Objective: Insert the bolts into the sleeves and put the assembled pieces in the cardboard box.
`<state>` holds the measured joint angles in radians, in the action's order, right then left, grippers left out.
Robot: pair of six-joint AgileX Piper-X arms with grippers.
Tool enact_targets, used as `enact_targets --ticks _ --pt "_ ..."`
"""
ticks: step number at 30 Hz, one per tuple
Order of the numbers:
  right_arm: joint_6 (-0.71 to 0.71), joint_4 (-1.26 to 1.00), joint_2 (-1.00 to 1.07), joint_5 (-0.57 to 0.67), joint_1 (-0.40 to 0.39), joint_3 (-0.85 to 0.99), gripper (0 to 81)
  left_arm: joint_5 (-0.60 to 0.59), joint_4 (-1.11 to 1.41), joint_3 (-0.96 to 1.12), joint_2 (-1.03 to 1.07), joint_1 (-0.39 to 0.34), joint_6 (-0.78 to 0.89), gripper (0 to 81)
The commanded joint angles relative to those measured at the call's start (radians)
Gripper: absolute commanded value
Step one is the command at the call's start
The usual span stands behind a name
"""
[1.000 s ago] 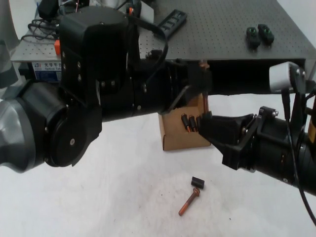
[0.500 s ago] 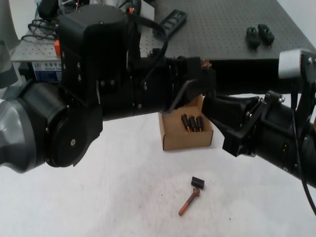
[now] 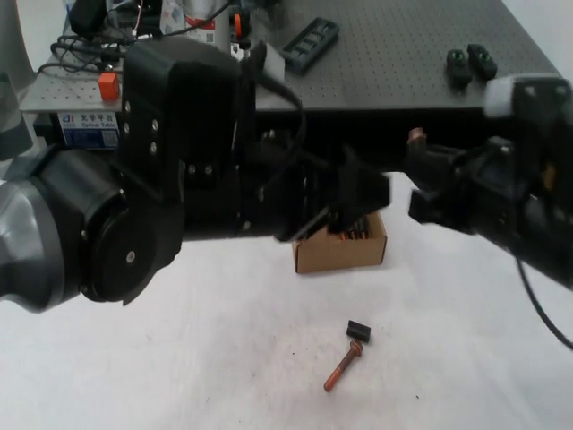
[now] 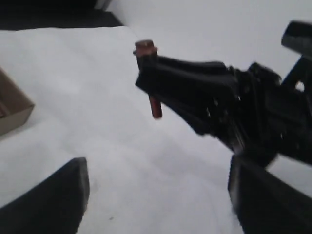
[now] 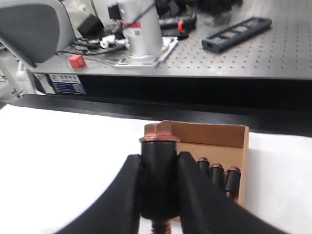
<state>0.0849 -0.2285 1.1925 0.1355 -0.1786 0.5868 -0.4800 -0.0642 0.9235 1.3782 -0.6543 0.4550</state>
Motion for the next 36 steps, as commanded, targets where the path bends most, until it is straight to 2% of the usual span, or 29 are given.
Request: enact_targets --ticks 1,3,6,11,17,20,21,26,28,31,36 --pt "-0.011 -0.012 0.239 0.062 0.026 0.162 3.3 0.061 -0.101 0.005 0.002 0.009 -0.116 56.6" --pt "-0.011 0.025 0.357 0.062 0.026 0.277 3.3 0.110 -0.161 0.005 0.015 0.009 -0.195 56.6" --pt "-0.011 0.131 0.520 0.047 0.018 0.451 3.3 0.110 -0.218 0.005 0.058 0.005 -0.256 56.6" --pt "-0.022 0.443 0.759 0.006 0.005 0.755 3.3 0.110 -0.287 0.009 0.160 -0.023 -0.354 56.2" --pt "-0.063 0.694 0.920 -0.016 -0.012 0.986 3.3 0.142 -0.398 0.113 0.324 -0.098 -0.466 49.3" --pt "-0.063 0.740 0.948 -0.016 -0.012 1.021 1.5 0.223 -0.462 0.205 0.399 -0.129 -0.511 49.4" --pt "-0.063 0.747 0.950 -0.016 -0.012 1.023 5.0 0.240 -0.481 0.229 0.420 -0.137 -0.526 49.4" --pt "-0.054 0.785 0.931 -0.012 -0.007 1.025 38.7 0.261 -0.560 0.370 0.541 -0.152 -0.566 49.4" --pt "-0.054 0.811 0.912 -0.012 -0.002 1.025 39.7 0.296 -0.580 0.416 0.581 -0.156 -0.577 49.4" --pt "-0.054 0.836 0.868 -0.012 0.008 1.021 34.7 0.315 -0.630 0.491 0.642 -0.155 -0.598 48.4" --pt "-0.054 0.853 0.776 -0.005 0.036 1.021 32.8 0.320 -0.687 0.583 0.732 -0.157 -0.617 42.2"
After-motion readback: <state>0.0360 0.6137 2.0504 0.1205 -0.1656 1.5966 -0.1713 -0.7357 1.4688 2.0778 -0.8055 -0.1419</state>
